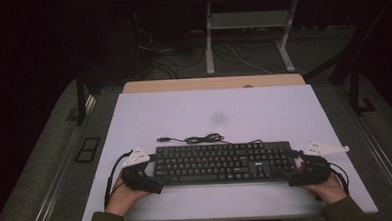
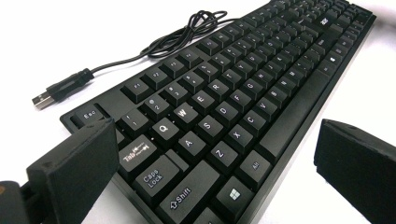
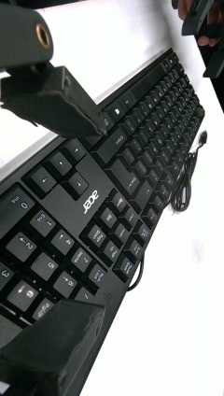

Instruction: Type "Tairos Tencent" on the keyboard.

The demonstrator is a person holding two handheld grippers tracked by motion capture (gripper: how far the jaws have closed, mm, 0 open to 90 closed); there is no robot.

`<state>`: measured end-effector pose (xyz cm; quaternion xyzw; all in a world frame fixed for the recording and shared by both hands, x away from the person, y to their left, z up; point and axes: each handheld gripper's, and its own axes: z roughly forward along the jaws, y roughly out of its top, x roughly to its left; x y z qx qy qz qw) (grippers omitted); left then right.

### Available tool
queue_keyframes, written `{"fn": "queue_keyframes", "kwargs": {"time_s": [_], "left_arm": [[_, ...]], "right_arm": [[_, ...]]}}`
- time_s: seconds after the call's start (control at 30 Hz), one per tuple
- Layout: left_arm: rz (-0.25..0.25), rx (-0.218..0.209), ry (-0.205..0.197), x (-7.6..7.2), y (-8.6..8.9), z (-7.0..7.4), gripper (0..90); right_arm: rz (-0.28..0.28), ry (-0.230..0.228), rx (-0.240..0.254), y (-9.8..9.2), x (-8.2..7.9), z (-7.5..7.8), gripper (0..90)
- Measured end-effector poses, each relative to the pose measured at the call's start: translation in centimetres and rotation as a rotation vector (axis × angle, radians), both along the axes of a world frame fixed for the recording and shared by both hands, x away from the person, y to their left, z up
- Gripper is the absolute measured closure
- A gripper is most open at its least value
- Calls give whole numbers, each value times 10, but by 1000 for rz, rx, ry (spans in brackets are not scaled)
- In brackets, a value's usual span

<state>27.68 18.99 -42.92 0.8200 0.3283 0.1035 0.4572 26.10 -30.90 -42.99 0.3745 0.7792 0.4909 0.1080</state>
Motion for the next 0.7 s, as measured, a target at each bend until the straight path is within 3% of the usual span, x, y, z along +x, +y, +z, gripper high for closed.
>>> {"fn": "queue_keyframes", "kwargs": {"time_s": [0.7], "left_arm": [[-11,0,-4,-1,0,0,0]], "right_arm": [[31,-15,4,12,4,6,115]]}}
